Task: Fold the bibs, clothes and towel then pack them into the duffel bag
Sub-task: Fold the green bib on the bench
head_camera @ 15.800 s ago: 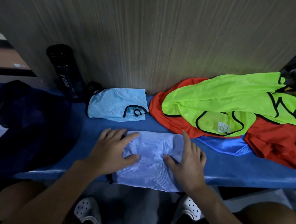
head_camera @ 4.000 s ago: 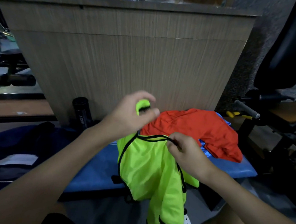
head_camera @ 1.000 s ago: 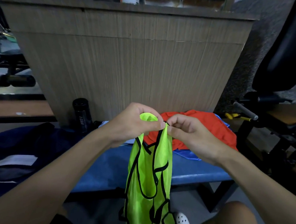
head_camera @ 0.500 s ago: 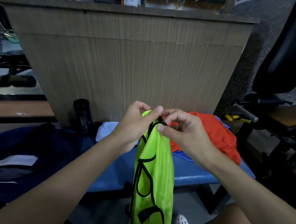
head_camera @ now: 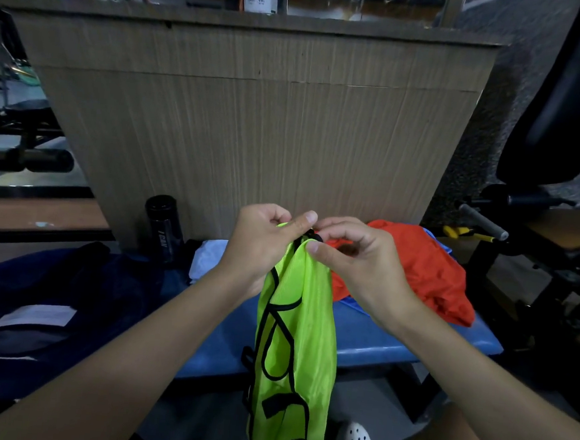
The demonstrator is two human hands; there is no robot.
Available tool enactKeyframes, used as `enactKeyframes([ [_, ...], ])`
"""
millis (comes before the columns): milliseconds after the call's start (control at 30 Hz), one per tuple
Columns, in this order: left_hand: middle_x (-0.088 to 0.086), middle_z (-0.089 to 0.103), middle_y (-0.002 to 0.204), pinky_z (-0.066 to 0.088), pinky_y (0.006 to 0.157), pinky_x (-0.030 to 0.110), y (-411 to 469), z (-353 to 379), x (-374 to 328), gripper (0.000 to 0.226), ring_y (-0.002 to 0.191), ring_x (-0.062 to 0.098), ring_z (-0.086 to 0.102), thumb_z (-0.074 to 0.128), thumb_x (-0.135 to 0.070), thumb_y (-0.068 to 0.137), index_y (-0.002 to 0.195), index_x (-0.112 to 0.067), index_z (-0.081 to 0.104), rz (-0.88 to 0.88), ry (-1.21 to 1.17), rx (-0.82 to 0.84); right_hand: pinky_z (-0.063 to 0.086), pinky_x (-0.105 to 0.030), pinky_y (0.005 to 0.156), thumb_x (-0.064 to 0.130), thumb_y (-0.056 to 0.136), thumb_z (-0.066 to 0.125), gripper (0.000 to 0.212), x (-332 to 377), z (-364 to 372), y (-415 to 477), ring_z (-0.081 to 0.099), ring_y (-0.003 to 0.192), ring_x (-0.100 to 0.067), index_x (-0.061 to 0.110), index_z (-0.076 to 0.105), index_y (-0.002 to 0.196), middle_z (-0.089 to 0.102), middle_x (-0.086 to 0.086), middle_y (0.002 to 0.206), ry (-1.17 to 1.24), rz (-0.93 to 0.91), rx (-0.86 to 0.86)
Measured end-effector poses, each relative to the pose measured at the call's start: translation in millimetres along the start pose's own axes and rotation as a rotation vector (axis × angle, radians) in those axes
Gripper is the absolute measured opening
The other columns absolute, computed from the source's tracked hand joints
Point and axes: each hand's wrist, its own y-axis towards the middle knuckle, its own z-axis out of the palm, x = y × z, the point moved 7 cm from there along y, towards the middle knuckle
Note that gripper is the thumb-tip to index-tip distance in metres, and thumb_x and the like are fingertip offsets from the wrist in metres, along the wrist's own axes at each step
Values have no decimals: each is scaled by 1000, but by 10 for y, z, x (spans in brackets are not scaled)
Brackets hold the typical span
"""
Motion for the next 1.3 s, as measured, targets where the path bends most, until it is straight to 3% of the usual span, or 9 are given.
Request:
enactKeyframes([
  [100,12,47,76,40,61,34,-9,60,8,50,70,23,42,80,-25,82,75,15,51,-26,-47,78,52,-43,83,0,76,78,13,-74,-5,-10,65,88,-28,10,72,76,70,-13,93,-15,22,-25],
  [233,11,52,82,40,67,40,-19,69,3,82,74,25,46,83,-53,63,83,19,50,-31,-28,133,54,-39,80,2,77,79,16,-101,-69,-4,68,85,-19,17,73,74,72,-1,86,-49,31,-87],
  [367,12,53,79,42,70,42,-41,50,23,74,74,26,47,82,-58,59,79,9,57,-46,-6,151,49,-30,68,3,80,77,11,-136,-112,29,60,68,-10,9,71,74,70,-12,76,-50,79,-75],
  [533,25,59,78,48,71,48,-62,91,-34,62,75,29,53,84,-40,74,86,15,59,-60,-50,120,53,-30,83,-2,76,78,13,-76,-124,63,67,88,-14,8,71,74,72,-8,96,-10,39,-12],
  [700,17,54,83,47,71,52,-68,138,-68,86,77,30,48,83,-57,58,90,19,57,-70,-40,176,52,-34,78,3,77,79,13,-90,-88,22,66,78,-20,14,74,73,73,-3,81,-116,51,11],
  [800,22,65,83,52,83,59,-76,104,-65,56,77,33,58,84,-39,75,89,11,63,-39,9,214,52,-32,71,2,78,77,17,-110,-177,34,63,70,-12,17,73,71,72,-5,76,11,128,-70],
  [900,15,74,88,57,73,40,-64,-4,-54,16,78,30,69,76,-10,85,94,-8,63,60,140,225,53,-32,70,-1,80,75,12,-111,-292,62,63,71,-16,9,71,75,72,-6,75,80,173,-116],
  [1033,7,56,68,32,52,24,-88,-69,-145,22,59,19,39,63,7,90,87,-14,57,173,146,217,51,-31,74,-4,80,73,15,-132,-401,113,61,74,-16,10,70,74,70,-3,75,98,187,-150],
  [1300,-3,32,51,28,52,25,-66,-18,-169,29,49,16,27,50,-5,100,101,-21,74,174,304,140,48,-40,76,-2,83,71,17,103,-395,111,57,78,-21,10,63,75,66,-14,82,55,38,-86],
])
